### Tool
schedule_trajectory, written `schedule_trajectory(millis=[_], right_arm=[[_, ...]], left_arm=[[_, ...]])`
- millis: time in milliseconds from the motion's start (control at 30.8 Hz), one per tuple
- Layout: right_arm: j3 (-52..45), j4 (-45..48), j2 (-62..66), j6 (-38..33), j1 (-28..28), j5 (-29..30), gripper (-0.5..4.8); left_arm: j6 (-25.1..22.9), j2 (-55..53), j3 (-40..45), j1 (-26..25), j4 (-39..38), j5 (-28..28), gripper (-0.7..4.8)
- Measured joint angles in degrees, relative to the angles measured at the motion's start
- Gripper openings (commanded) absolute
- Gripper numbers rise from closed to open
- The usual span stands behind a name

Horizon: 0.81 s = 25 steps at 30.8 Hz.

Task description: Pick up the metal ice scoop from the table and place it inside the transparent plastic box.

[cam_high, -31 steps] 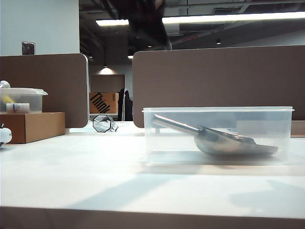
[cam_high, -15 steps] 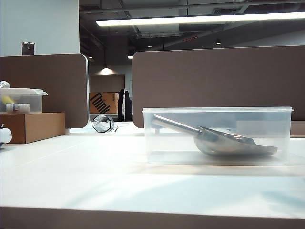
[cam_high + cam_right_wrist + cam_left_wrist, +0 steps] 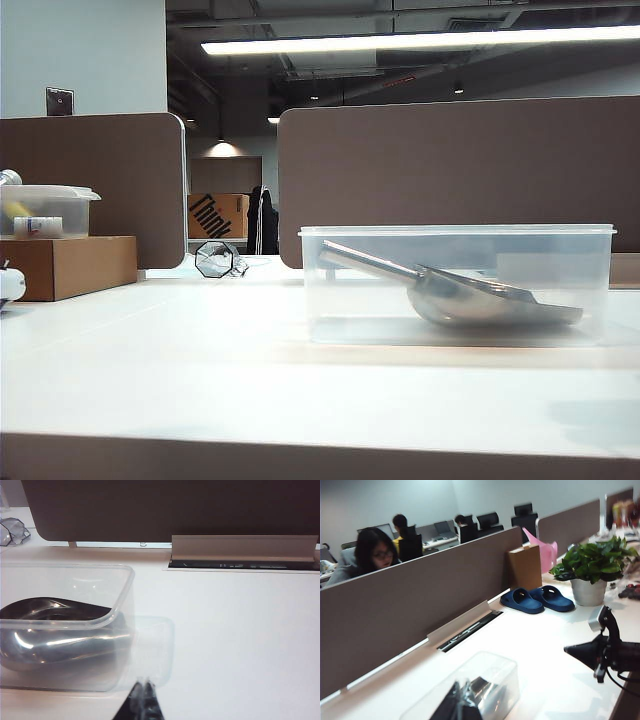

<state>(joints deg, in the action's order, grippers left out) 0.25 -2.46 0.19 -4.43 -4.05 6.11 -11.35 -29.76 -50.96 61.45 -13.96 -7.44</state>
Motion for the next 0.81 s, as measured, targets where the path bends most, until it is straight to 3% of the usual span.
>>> schedule_trajectory(millis=[65,292,584,812], right_arm=[[0.0,0.0,0.0,0.0,0.0,0.0,-0.01],[0.0,0.0,0.0,0.0,0.0,0.0,-0.01],[0.0,0.0,0.0,0.0,0.0,0.0,-0.01],[0.0,0.0,0.0,0.0,0.0,0.0,-0.01]], left_arm=[[0.6,5.9,3.6,1.4,-0.4,-2.3,-0.04],[4.0,17.3,6.3,1.8,-4.0,-2.4,-0.04],[4.4,24.0,6.4,1.8,-8.8,-2.7,-0.04],[-1.9,24.7,6.6,1.5,-12.2,-8.1,-0.04]])
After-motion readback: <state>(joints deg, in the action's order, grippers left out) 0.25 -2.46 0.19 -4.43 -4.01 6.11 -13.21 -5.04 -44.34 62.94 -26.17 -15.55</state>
